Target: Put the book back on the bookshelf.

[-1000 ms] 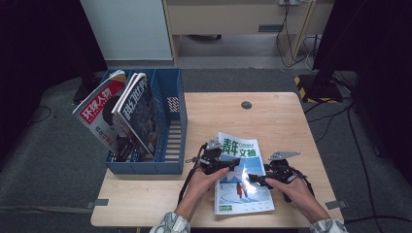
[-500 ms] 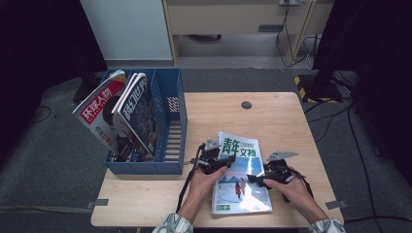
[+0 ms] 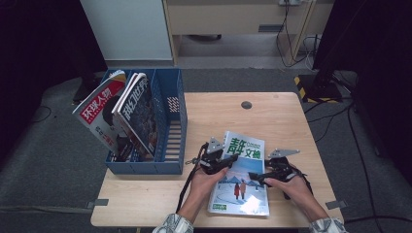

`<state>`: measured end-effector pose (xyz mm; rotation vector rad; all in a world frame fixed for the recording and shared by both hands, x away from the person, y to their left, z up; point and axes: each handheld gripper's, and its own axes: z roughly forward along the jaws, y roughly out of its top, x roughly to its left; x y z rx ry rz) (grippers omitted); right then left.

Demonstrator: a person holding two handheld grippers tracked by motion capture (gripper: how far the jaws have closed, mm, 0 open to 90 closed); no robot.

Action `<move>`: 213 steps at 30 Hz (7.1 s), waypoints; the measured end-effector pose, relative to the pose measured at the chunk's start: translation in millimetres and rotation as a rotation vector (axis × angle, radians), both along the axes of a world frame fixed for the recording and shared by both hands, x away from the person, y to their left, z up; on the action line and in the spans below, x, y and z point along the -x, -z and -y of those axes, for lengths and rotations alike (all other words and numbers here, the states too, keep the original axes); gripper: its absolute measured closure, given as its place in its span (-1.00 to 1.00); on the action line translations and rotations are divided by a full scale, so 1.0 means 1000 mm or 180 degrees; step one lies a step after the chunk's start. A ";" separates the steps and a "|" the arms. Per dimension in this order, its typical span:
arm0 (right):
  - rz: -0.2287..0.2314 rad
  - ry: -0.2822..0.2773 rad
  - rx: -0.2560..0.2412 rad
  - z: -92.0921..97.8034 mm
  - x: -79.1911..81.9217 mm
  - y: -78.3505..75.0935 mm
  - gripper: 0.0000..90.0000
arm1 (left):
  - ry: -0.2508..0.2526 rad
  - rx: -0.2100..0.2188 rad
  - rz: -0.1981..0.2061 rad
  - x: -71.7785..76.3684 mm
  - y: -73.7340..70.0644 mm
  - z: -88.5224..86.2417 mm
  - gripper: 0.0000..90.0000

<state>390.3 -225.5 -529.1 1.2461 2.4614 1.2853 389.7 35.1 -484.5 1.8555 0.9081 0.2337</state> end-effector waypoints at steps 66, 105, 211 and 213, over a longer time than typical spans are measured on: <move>0.1015 0.0209 0.0048 0.022 -0.040 -0.086 0.62 | 0.0122 -0.0051 0.0591 -0.028 -0.056 0.002 0.58; 0.1187 -0.0004 0.0559 0.013 -0.025 -0.142 0.77 | 0.0056 0.0216 0.1175 -0.011 -0.059 -0.007 0.63; 0.1095 -0.0354 0.0592 0.004 -0.039 -0.086 0.00 | 0.0291 0.0733 0.1248 -0.003 -0.037 -0.009 0.56; 0.1087 -0.0354 0.0583 0.004 -0.039 -0.085 -0.01 | 0.0301 0.0722 0.1274 -0.002 -0.037 -0.008 0.58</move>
